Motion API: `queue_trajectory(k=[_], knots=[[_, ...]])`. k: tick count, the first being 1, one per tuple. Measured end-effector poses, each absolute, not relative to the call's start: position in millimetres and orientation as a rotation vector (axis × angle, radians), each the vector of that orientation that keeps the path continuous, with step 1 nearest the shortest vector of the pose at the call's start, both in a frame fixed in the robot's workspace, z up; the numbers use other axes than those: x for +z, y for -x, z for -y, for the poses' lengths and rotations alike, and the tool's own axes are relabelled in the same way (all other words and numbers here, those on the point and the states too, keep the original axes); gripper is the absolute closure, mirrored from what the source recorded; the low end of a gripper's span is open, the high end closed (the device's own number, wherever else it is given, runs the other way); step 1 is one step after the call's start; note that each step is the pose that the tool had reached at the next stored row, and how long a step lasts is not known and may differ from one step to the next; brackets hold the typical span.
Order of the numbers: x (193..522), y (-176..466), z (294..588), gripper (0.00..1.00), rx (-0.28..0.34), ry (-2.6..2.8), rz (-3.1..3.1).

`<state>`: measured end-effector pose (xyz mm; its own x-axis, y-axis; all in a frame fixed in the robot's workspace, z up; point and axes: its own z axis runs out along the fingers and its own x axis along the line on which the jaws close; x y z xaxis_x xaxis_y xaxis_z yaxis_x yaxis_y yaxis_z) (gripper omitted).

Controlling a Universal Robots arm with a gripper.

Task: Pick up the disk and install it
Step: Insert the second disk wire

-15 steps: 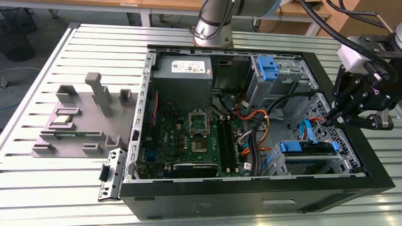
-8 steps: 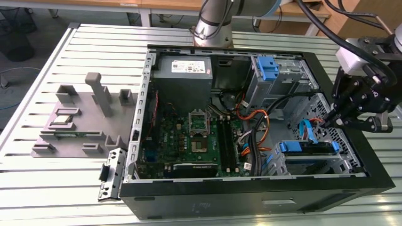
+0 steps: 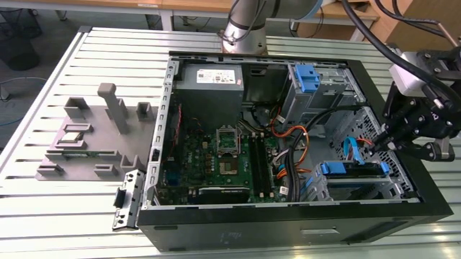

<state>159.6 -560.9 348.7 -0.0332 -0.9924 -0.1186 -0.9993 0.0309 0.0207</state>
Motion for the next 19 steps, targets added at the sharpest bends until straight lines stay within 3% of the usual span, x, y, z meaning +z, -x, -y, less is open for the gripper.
queue_trajectory(k=[19], knots=[[349,-157,576,0.84,0.148,2.125,-2.192]])
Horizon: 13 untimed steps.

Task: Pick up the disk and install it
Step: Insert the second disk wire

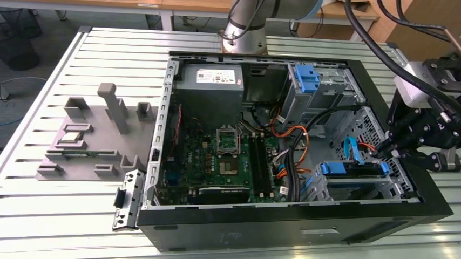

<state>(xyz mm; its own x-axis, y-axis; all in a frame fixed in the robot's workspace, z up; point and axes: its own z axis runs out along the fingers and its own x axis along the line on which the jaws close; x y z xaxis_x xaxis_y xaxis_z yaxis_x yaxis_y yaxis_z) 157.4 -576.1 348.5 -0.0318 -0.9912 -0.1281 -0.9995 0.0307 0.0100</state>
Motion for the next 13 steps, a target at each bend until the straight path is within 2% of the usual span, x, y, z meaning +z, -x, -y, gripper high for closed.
queue_trajectory(k=[13], knots=[[345.7,-147.7,582.9,0.84,0.130,2.117,-2.177]])
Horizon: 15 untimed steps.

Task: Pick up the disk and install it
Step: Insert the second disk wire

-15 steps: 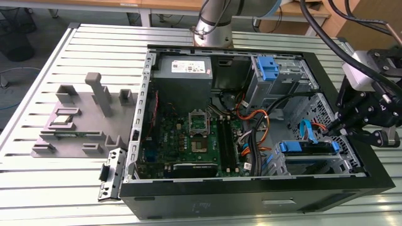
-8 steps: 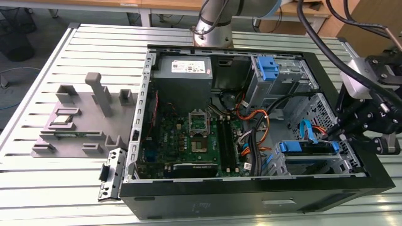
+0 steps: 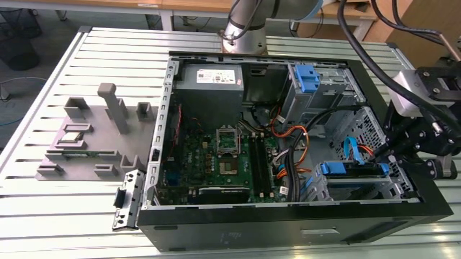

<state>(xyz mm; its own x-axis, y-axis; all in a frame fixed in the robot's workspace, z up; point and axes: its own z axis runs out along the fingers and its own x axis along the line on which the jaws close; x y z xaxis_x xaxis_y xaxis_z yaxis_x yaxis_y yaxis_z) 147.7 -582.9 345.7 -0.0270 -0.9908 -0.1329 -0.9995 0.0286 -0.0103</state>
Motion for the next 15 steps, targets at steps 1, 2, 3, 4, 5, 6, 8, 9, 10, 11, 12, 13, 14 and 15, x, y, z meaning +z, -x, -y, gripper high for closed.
queue_trajectory(k=[1,2,3,4,5,6,8,9,10,11,12,13,14,15], knots=[[345.6,-146.9,583.0,0.84,0.127,2.115,-2.175],[345.6,-146.2,583.2,0.84,0.122,2.114,-2.172],[345.6,-145.4,583.5,0.84,0.116,2.113,-2.168],[345.6,-144.7,583.7,0.84,0.111,2.111,-2.165],[345.6,-144.0,583.8,0.84,0.108,2.111,-2.162],[345.5,-143.7,583.8,0.84,0.107,2.111,-2.162],[345.6,-143.7,583.8,0.84,0.107,2.111,-2.161],[345.6,-143.7,583.8,0.84,0.107,2.111,-2.161],[345.4,-143.6,583.8,0.84,0.106,2.111,-2.161],[344.7,-143.0,583.9,0.84,0.105,2.109,-2.160],[344.0,-142.4,583.9,0.84,0.102,2.109,-2.159],[343.4,-141.7,584.0,0.84,0.100,2.108,-2.158],[342.9,-141.2,584.1,0.84,0.099,2.108,-2.158],[342.6,-141.1,584.2,0.84,0.099,2.108,-2.157]])
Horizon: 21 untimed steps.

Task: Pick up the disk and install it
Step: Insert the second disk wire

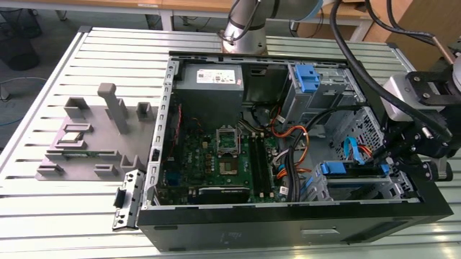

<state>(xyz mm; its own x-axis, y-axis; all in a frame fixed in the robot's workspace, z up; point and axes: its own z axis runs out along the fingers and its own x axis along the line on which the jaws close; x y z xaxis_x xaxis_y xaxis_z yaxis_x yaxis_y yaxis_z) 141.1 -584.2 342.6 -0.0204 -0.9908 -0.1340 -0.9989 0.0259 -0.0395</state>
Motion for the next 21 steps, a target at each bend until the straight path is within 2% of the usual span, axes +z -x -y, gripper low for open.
queue_trajectory(k=[16,19,20,21], knots=[[340.0,-139.5,584.4,0.84,0.098,2.107,-2.157],[339.9,-139.5,584.5,0.82,0.098,2.107,-2.157],[339.9,-139.5,584.5,0.76,0.098,2.107,-2.157],[340.0,-139.5,584.5,0.76,0.097,2.107,-2.157]])
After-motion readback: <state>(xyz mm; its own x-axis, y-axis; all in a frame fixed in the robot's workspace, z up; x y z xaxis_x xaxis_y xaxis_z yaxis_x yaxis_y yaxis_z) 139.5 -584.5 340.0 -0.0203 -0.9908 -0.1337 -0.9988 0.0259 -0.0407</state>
